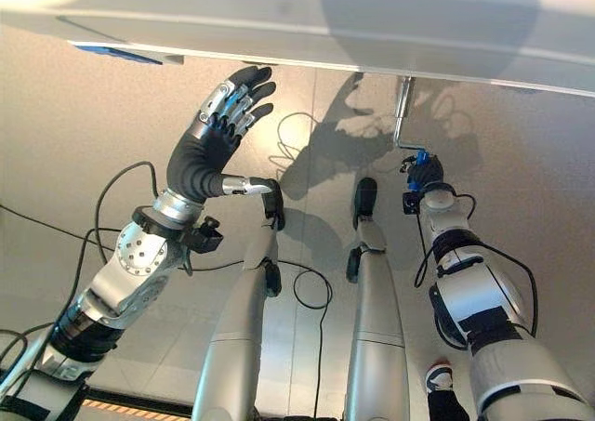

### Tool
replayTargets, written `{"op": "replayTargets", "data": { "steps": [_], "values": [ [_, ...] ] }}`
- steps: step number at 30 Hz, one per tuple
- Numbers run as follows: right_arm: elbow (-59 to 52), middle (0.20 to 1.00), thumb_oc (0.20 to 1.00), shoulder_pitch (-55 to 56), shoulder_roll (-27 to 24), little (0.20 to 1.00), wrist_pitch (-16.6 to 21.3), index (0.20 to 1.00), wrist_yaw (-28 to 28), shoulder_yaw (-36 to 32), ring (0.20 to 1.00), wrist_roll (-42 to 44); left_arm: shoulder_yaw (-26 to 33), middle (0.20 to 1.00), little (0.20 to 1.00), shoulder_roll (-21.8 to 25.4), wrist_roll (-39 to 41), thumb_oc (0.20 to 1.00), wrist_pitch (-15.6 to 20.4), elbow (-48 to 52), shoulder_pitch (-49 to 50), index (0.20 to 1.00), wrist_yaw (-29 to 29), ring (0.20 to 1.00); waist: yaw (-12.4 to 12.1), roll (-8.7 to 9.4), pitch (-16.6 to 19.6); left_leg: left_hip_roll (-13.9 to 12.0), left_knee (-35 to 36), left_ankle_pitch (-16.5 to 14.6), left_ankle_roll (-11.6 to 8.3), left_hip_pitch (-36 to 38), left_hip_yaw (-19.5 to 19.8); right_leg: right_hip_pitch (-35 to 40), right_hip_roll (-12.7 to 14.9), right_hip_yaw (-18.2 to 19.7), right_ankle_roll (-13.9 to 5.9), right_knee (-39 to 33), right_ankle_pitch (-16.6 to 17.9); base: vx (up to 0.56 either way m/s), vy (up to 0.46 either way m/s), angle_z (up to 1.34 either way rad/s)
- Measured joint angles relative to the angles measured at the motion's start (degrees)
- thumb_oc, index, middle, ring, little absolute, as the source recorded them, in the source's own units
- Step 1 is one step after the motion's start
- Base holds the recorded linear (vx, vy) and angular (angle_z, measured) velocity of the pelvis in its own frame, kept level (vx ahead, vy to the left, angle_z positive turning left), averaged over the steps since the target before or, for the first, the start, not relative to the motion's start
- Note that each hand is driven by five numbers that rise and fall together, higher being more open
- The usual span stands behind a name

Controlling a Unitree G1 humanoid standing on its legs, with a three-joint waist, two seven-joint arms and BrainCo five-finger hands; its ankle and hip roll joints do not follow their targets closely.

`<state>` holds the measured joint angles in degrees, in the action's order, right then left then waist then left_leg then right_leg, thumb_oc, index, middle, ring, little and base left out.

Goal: Raise the hospital bed

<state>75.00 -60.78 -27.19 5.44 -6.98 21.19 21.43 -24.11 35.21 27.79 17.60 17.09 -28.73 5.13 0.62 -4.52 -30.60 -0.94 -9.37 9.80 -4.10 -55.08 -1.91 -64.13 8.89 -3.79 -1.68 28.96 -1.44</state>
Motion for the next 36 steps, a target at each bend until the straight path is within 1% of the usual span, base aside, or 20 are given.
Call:
{"op": "replayTargets", "data": {
  "steps": [2, 3, 5, 8, 10, 12, 14, 17, 21, 25, 28, 29, 31, 32, 33, 34, 36],
  "values": [
    [-0.05, 0.2, 0.2, -1.12, 1.02, 0.2, -0.7, 0.2, -0.36, 0.59, 0.2, -3.35, 0.37, 1.0, 1.0, -0.61, -0.02, 1.0, -0.11, 0.01, -0.09, 1.0, 0.0, 1.0, -0.08, -0.09, 0.0, -0.22, -0.95, -0.19, -0.27, -1.34, 0.34, -1.25, -0.12, -0.06, 0.39, 0.94, -0.25, 0.0, 0.015, 0.01],
    [-0.04, 0.2, 0.2, -1.46, 0.65, 0.2, -0.82, 0.2, -0.6, 1.27, 0.2, -4.74, 0.58, 1.0, 1.0, -0.57, -0.02, 1.0, -0.16, 0.01, -0.09, 1.0, 0.0, 1.0, -0.1, -0.14, 0.0, -0.38, -1.29, -0.26, -0.38, -1.78, 0.42, -1.62, -0.26, -0.09, 0.5, 1.19, -0.32, 0.0, 0.0, 0.0],
    [-0.23, 0.2, 0.2, -2.4, 0.96, 0.2, -1.41, 0.2, -1.02, 3.97, 0.2, -8.8, 0.73, 1.0, 1.0, -0.56, -0.02, 1.0, -0.47, 0.0, -0.08, 1.0, 0.42, 1.0, -0.23, -0.21, -0.01, -0.67, -1.85, -0.31, -0.61, -2.65, 0.58, -2.42, -0.51, -0.16, 0.7, 1.64, -0.4, 0.0, 0.0, 0.0],
    [-0.65, 0.2, 0.2, -3.9, 0.82, 0.2, -3.45, 0.2, -0.74, 11.31, 0.2, -19.93, 0.79, 1.0, 1.0, -2.37, -0.02, 1.0, -0.66, 0.01, -0.07, 1.0, 0.96, 1.0, -0.56, -0.49, 0.14, -0.95, -2.39, -0.56, -0.89, -3.33, 1.0, -3.36, -0.62, -0.5, 1.53, 3.01, -1.0, 0.01, 0.023, 0.03],
    [-2.22, 0.2, 0.2, -4.48, 1.28, 0.2, -4.19, 0.2, 0.04, 14.14, 0.2, -23.1, 1.08, 1.0, 1.0, -3.03, -0.03, 1.0, -0.67, 0.02, -0.16, 1.0, 1.19, 1.0, -0.96, -0.63, 0.21, -1.28, -2.61, -0.58, -1.12, -3.71, 1.31, -3.69, -0.85, -0.92, 1.88, 3.29, -1.21, 0.01, 0.017, 0.01],
    [-3.03, 0.2, 0.2, -5.02, 1.78, 0.2, -4.98, 0.2, 0.19, 15.41, 0.2, -23.83, 1.44, 1.0, 1.0, -3.29, -0.02, 1.0, -0.67, 0.11, -0.13, 1.0, 1.35, 1.0, -1.54, -0.76, 0.21, -1.55, -2.63, -0.41, -1.58, -3.87, 1.52, -3.8, -1.03, -1.3, 2.1, 3.38, -1.35, 0.0, 0.0, 0.0],
    [-3.72, 0.2, 0.2, -5.05, 2.01, 0.2, -5.6, 0.2, 0.57, 15.77, 0.2, -25.7, 2.41, 1.0, 1.0, -3.76, -0.02, 1.0, -0.68, 0.11, -0.08, 1.0, 1.73, 1.0, -1.53, -1.11, 0.39, -1.69, -2.91, -0.49, -1.79, -4.33, 2.0, -3.93, -1.09, -1.77, 2.29, 3.48, -1.48, 0.01, 0.017, 0.04],
    [-5.9, 0.2, 0.2, -4.9, 1.92, 0.2, -6.55, 0.2, 0.87, 15.77, 0.2, -28.92, 3.39, 1.0, 1.0, -3.91, -0.01, 1.0, -0.66, 0.1, -0.1, 1.0, 2.46, 1.0, -1.45, -1.16, 0.41, -1.75, -3.62, -0.65, -2.0, -4.62, 2.08, -4.15, -1.1, -1.83, 2.44, 4.0, -1.76, 0.0, 0.0, 0.0],
    [-8.1, 0.2, 0.2, -4.47, 1.98, 0.2, -7.11, 0.2, 1.44, 15.81, 0.2, -29.28, 3.42, 1.0, 1.0, -4.55, 0.0, 1.0, -0.63, 0.12, -0.13, 1.0, 2.83, 1.0, -1.47, -1.26, 0.41, -2.0, -3.75, -0.78, -2.18, -4.63, 2.07, -4.25, -1.36, -1.83, 2.65, 4.22, -1.93, 0.0, 0.0, 0.0],
    [-14.31, 0.2, 0.2, -2.67, 1.92, 0.2, -7.89, 0.2, 1.93, 16.04, 0.2, -29.28, 3.52, 1.0, 1.0, -5.05, -0.01, 1.0, -0.54, 0.14, 0.03, 1.0, 3.22, 1.0, -1.54, -1.51, 0.38, -2.25, -3.96, -0.97, -2.42, -4.63, 2.05, -4.25, -1.58, -1.85, 2.8, 4.3, -2.03, 0.0, 0.0, 0.0],
    [-26.3, 0.2, 0.2, 1.19, 1.2, 0.2, -8.01, 0.2, 2.72, 16.01, 0.2, -28.94, 4.89, 1.0, 1.0, -4.93, -0.03, 1.0, -0.48, 0.16, 0.36, 1.0, 3.5, 1.0, -1.38, -1.55, 0.37, -2.39, -4.05, -1.08, -2.56, -4.62, 1.98, -4.23, -1.7, -1.84, 2.84, 4.24, -2.05, 0.0, 0.0, 0.0],
    [-27.86, 0.2, 0.2, 1.67, 1.17, 0.2, -7.98, 0.2, 2.73, 15.97, 0.2, -28.69, 5.09, 1.0, 1.0, -4.88, -0.03, 1.0, -0.48, 0.15, 0.38, 1.0, 3.51, 1.0, -1.39, -1.55, 0.37, -2.42, -4.03, -1.08, -2.56, -4.62, 1.98, -4.23, -1.72, -1.85, 2.85, 4.24, -2.05, 0.0, 0.0, 0.0],
    [-37.12, 0.2, 0.2, 5.31, -1.87, 0.2, -7.87, 0.2, 3.45, 15.91, 0.2, -26.08, 5.19, 1.0, 1.0, -4.54, -0.05, 1.0, -0.33, 0.33, 0.48, 1.0, 3.58, 1.0, -1.5, -1.64, 0.32, -2.41, -4.01, -1.1, -2.58, -4.64, 1.99, -4.22, -1.7, -1.86, 2.86, 4.23, -2.08, 0.0, 0.0, 0.0],
    [-44.21, 0.2, 0.2, 9.49, -4.34, 0.2, -6.47, 0.2, 3.49, 15.23, 0.2, -22.16, 5.16, 1.0, 1.0, -3.47, -0.06, 1.0, -0.23, 0.69, 1.07, 1.0, 3.88, 1.0, -1.44, -1.65, 0.32, -2.33, -4.0, -1.1, -2.57, -4.62, 2.0, -4.15, -1.65, -1.86, 2.86, 4.21, -2.09, 0.0, 0.0, 0.0],
    [-46.98, 0.2, 0.2, 11.49, -5.4, 0.2, -5.24, 0.2, 3.06, 15.12, 0.2, -20.1, 5.19, 1.0, 1.0, -2.62, -0.07, 1.0, 0.03, 0.82, 1.39, 1.0, 3.99, 1.0, -1.2, -1.65, 0.32, -2.29, -4.0, -1.1, -2.57, -4.58, 2.03, -4.06, -1.59, -1.87, 2.87, 4.18, -2.08, 0.0, 0.0, 0.0],
    [-50.9, 0.2, 0.2, 13.82, -7.85, 0.2, -4.37, 0.2, 2.89, 14.86, 0.2, -18.14, 5.12, 1.0, 1.0, -1.37, -0.1, 1.0, 0.23, 0.9, 1.32, 1.0, 4.01, 1.0, -1.08, -1.65, 0.32, -2.22, -4.0, -1.11, -2.57, -4.55, 2.03, -4.02, -1.53, -1.85, 2.88, 4.18, -2.07, 0.0, 0.0, 0.0],
    [-55.61, 0.2, 0.2, 16.42, -9.5, 0.2, -1.69, 0.2, 2.82, 14.36, 0.2, -15.71, 5.15, 1.0, 1.0, 0.0, -0.2, 1.0, 0.73, 1.26, 1.59, 1.0, 4.1, 1.0, -1.16, -1.7, 0.3, -2.13, -4.05, -1.12, -2.56, -4.49, 2.04, -3.87, -1.42, -1.86, 2.93, 4.21, -2.02, 0.0, 0.0, 0.0]
  ]
}}
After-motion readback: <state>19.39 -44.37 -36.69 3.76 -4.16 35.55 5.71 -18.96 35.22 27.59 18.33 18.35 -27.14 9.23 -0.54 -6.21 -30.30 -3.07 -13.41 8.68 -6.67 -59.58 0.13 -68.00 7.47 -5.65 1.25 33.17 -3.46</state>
